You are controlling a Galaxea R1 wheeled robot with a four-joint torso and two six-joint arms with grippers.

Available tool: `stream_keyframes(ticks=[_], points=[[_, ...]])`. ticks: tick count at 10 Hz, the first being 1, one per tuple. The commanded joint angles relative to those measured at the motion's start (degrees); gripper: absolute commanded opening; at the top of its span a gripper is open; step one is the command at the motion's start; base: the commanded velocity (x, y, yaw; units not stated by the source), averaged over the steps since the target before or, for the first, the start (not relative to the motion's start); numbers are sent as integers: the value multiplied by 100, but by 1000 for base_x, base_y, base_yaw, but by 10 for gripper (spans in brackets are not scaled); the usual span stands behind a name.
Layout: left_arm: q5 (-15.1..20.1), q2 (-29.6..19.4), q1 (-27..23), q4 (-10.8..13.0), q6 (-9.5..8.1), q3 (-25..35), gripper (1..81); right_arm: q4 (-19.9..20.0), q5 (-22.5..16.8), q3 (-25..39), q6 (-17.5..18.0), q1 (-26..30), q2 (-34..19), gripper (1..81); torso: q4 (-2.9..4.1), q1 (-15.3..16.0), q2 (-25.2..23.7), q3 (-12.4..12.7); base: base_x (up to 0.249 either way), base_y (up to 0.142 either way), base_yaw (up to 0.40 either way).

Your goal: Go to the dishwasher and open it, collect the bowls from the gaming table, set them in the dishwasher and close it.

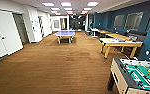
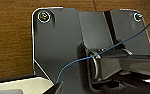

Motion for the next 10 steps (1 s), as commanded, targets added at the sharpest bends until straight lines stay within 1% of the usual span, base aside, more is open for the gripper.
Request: stream_keyframes(ticks=[1,10], points=[[297,-10,-267,-26,25,-23,811,40,-288,-20,-11,321,-21,811,0,0,0,0,152,0,0],[297,7,-267,-35,-27,-5,811,31,-296,-55,-11,329,-74,811,0,2,0,0,156,0,0]])
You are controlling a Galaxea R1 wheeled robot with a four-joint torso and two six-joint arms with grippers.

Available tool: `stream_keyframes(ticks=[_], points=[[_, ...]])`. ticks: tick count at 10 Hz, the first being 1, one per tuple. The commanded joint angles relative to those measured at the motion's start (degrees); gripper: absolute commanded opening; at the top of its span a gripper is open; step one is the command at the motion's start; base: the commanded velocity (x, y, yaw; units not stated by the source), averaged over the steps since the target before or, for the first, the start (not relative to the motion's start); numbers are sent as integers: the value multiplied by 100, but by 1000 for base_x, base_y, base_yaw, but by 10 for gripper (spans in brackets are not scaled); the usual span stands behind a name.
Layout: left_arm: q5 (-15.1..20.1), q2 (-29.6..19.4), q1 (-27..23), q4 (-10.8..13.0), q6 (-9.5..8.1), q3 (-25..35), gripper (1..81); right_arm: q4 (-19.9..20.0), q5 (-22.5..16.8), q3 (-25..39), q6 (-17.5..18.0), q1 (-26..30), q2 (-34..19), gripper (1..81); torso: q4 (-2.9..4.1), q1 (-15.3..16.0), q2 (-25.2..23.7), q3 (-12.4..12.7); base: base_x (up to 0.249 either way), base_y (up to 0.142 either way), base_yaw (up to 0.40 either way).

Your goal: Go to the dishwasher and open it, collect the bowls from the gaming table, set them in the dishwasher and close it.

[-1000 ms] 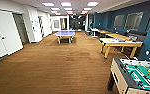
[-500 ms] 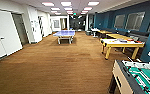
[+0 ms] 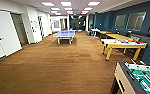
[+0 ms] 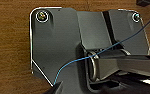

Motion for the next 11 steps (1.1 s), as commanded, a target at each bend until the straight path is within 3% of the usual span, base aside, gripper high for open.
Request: stream_keyframes(ticks=[1,11], points=[[297,-29,-269,-32,1,-20,811,31,-296,-30,-3,315,-11,811,0,0,0,0,160,0,0],[297,-21,-234,-41,-8,-3,811,31,-288,-30,-3,271,42,811,0,-13,-7,0,161,0,0]])
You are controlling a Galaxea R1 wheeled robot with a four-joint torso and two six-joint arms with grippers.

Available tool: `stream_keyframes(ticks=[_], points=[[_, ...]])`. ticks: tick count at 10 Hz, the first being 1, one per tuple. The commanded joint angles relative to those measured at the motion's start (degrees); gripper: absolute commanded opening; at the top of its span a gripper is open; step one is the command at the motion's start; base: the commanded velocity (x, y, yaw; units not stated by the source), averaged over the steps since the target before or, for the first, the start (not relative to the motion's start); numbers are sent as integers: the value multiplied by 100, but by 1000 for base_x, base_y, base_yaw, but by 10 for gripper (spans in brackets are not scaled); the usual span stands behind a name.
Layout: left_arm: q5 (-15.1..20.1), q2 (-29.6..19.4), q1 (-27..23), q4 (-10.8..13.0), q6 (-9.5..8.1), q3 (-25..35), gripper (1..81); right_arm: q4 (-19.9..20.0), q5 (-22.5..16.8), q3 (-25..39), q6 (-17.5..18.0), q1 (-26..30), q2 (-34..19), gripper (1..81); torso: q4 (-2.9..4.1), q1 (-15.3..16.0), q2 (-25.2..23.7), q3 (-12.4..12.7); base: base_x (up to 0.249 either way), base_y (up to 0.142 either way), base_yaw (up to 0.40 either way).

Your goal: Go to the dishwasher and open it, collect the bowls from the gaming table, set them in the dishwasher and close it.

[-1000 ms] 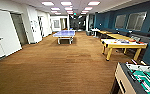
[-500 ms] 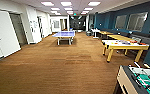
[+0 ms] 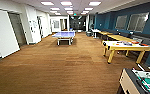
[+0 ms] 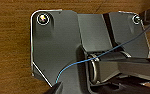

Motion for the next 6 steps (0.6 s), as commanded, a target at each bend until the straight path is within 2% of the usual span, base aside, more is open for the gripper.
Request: stream_keyframes(ticks=[1,6], points=[[322,-12,-215,-38,-4,-3,811,29,-319,-12,-14,277,-8,811,0,0,0,0,161,0,0],[314,31,-197,-46,-4,15,811,29,-320,-4,-14,278,-8,811,0,-5,-2,0,168,0,0]])
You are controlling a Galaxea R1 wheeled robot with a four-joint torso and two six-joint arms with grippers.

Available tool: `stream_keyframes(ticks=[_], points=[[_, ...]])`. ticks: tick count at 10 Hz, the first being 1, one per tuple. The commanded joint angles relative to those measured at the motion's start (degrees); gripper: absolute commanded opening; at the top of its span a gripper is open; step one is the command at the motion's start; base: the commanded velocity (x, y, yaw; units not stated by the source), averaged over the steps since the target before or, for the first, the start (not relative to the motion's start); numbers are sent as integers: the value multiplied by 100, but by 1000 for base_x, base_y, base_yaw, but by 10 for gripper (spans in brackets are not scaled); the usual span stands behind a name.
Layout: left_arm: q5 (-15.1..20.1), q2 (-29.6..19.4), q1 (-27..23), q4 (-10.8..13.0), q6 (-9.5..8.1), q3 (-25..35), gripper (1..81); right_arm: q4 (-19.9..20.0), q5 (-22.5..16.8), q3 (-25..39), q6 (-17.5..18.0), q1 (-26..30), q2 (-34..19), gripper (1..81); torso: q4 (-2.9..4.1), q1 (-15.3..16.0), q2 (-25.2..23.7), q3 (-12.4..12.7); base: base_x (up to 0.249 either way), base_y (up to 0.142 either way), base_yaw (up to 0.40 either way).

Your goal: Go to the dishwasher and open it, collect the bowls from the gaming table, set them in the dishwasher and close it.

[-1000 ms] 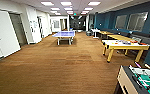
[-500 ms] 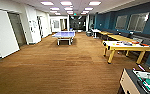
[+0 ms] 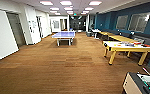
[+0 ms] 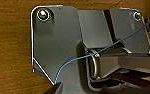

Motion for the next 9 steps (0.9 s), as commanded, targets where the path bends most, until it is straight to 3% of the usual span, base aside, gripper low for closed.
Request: stream_keyframes(ticks=[1,9], points=[[303,70,-258,-20,-4,17,811,29,-310,25,-11,273,10,811,0,0,0,0,170,0,0],[303,45,-258,-28,13,0,811,38,-301,51,6,238,72,811,0,-4,-2,0,175,0,0]])
